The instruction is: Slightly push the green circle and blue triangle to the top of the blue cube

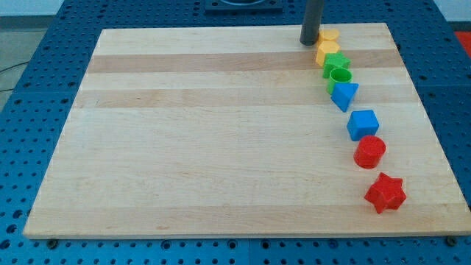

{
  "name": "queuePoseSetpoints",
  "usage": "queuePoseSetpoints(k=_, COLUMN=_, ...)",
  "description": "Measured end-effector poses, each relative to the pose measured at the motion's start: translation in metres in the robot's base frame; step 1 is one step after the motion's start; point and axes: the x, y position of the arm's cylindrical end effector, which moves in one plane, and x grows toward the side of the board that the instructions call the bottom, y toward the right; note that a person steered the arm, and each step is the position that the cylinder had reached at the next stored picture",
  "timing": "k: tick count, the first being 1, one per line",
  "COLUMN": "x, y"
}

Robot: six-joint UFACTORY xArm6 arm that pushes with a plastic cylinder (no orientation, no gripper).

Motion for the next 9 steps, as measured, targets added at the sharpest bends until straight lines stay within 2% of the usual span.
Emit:
queuePoseSetpoints(k=2, x=0.008, y=-0.103)
queuePoseSetpoints(k=3, x=0.002, y=-0.130)
queuePoseSetpoints(k=5, x=-0.002, y=-0.132)
queuePoseSetpoints(k=7, x=0.001, y=-0.166)
queuePoseSetpoints(k=8, x=0.003, y=-0.158)
queuePoseSetpoints(k=9, x=0.032, y=-0.116)
